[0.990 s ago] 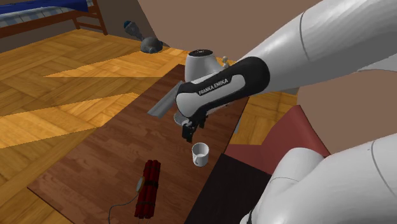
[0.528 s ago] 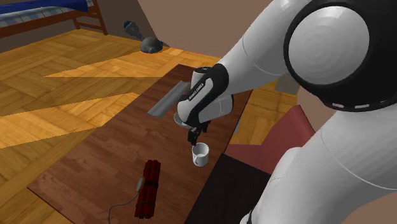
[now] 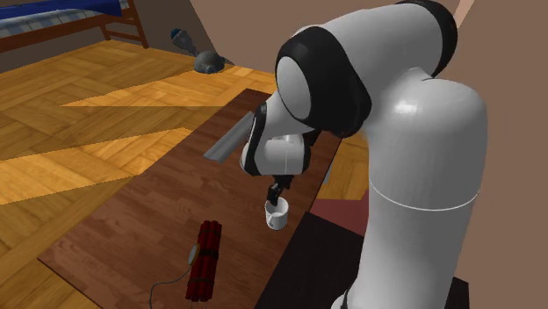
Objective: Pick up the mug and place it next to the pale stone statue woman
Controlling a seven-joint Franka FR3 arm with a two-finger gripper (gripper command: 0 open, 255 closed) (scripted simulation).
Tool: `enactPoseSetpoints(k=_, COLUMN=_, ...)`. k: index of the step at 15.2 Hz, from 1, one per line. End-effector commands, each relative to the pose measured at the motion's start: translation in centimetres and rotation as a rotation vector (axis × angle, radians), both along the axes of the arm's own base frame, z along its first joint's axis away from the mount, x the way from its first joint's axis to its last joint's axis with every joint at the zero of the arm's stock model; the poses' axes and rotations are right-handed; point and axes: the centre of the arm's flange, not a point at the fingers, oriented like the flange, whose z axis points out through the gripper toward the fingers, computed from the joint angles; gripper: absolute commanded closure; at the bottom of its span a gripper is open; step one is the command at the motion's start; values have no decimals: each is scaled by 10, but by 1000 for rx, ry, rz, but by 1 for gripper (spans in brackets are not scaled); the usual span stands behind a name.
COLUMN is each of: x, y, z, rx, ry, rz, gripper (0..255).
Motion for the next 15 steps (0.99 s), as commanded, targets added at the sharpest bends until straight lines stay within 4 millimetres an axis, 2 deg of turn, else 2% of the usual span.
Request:
enactPoseSetpoints(k=1, x=-1, y=-6, z=-17, rx=2, ry=0, rz=-1, gripper=0)
enactPoseSetpoints(k=8, x=0, y=-4, z=-51, rx=2, ry=0, rz=-1, gripper=0)
enactPoseSetpoints(k=15, x=0, y=-4, z=-51, rx=2, ry=0, rz=-1, gripper=0)
